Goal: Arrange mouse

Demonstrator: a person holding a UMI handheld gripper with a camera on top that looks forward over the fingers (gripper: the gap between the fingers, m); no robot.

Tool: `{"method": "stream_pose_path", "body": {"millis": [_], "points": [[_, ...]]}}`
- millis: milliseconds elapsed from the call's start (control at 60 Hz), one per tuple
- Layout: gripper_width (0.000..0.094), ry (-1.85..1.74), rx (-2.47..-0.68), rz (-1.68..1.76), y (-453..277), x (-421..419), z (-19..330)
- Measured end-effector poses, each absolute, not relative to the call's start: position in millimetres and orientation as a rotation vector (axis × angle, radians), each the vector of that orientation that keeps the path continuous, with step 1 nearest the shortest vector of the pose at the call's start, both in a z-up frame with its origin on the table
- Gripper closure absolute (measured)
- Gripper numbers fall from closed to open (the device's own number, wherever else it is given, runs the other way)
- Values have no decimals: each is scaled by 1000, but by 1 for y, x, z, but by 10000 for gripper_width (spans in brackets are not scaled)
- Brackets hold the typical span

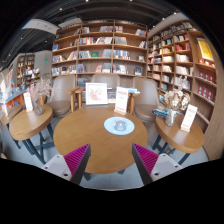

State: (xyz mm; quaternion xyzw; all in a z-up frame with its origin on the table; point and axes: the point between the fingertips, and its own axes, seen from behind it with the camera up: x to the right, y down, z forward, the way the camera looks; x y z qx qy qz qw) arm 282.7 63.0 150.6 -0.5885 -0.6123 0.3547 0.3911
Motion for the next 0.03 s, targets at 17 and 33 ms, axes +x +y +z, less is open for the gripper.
{"method": "stream_pose_path", "body": {"millis": [17,33], "points": [[84,-1553,-1494,899,64,283,150],[84,-1548,-1497,898,64,284,151]]}}
